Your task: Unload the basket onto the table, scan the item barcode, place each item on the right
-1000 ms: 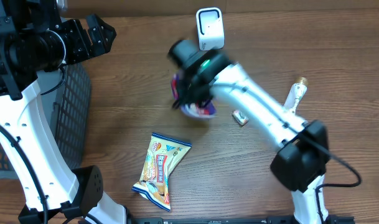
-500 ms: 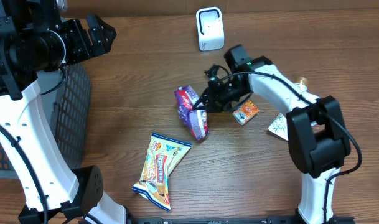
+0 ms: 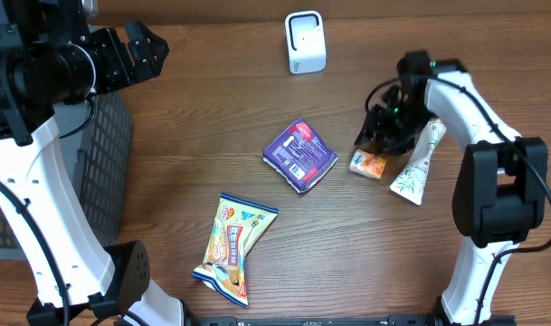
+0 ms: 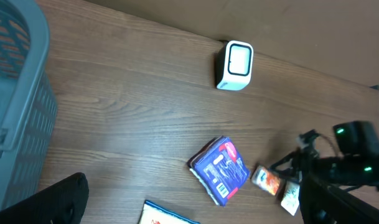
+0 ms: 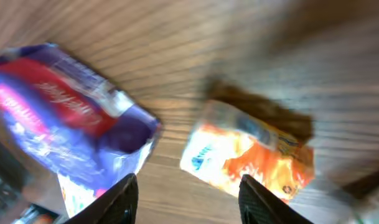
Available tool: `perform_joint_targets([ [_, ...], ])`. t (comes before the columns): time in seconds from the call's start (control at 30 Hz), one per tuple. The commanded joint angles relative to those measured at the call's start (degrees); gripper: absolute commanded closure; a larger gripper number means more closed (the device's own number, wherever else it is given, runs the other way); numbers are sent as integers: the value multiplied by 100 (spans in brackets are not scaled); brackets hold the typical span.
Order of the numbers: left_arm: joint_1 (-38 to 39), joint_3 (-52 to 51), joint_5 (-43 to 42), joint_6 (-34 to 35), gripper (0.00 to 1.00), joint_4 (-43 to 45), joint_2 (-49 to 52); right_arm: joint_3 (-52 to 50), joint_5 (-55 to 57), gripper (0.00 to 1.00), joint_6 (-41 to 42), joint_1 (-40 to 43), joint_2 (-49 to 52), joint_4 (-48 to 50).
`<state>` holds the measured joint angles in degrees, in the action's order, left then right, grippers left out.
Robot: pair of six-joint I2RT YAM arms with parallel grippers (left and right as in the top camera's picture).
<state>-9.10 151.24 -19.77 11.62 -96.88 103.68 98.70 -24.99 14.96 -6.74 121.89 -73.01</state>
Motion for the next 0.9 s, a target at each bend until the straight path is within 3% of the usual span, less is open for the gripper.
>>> perform_joint_targets([
  [0.0,-20,63,-61,-48,0,9,-28,614,46,49,-693,-236,-116,-264],
  [0.1,-20,63,-61,-48,0,9,-28,634,-275,58,-787,-625,-114,-205],
  [0.23,-20,63,-61,-48,0,9,-28,415,-232,54,-614,-1309,-105,302],
  [0.43,-20,63,-63,-46,0,9,-28,-20,1075,60,798,-1991,-33,1088],
  [0.53,-20,63,-63,-48,0,9,-28,-142,2205,59,1307,-1961,-33,1115],
  [0.67,-20,63,-61,-48,0,9,-28,-162,2400,60,1360,-1628,-33,1139],
  [0.77,-20,63,-61,-48,0,9,-28,-162,2402,74,1410,-1327,-35,1097],
  [0.87,-20,63,-61,-48,0,9,-28,-136,2013,78,1486,-1043,-37,997],
])
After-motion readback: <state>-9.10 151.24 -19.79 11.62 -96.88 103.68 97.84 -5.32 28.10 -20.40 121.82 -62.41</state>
